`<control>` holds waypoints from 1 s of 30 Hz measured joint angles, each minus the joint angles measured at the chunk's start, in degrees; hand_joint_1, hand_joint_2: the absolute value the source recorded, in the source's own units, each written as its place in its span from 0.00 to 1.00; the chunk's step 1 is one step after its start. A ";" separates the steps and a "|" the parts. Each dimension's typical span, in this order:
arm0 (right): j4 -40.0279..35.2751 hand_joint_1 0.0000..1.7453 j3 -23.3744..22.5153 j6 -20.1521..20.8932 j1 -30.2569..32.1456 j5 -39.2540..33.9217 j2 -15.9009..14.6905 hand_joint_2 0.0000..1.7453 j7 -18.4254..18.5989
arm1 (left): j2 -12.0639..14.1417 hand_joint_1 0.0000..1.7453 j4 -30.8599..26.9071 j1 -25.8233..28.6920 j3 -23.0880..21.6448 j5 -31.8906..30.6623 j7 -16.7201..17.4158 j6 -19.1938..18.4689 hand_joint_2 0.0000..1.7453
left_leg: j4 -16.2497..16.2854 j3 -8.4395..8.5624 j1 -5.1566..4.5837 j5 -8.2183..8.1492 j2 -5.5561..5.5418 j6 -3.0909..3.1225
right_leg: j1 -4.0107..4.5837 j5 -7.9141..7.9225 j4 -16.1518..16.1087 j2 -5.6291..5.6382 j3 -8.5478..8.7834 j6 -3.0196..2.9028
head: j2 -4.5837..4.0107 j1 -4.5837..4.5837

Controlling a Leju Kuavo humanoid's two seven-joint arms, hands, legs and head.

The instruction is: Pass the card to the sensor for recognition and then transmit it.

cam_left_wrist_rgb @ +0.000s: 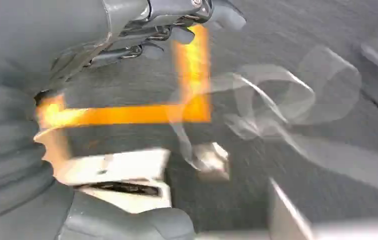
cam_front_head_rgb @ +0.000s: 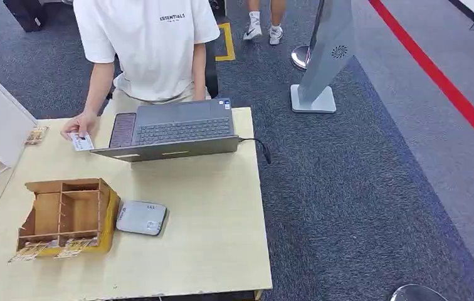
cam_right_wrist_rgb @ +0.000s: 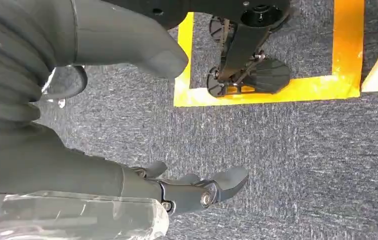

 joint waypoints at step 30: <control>0.00 0.00 -3.00 -0.66 0.23 0.53 0.02 1.00 0.04 | -5.05 0.00 -48.19 2.00 -0.83 -1.43 2.35 -12.20 0.00 | -0.15 0.27 0.04 0.00 0.06 -0.14 | 0.04 0.07 -0.03 0.07 0.28 -0.17 | 0.00 0.20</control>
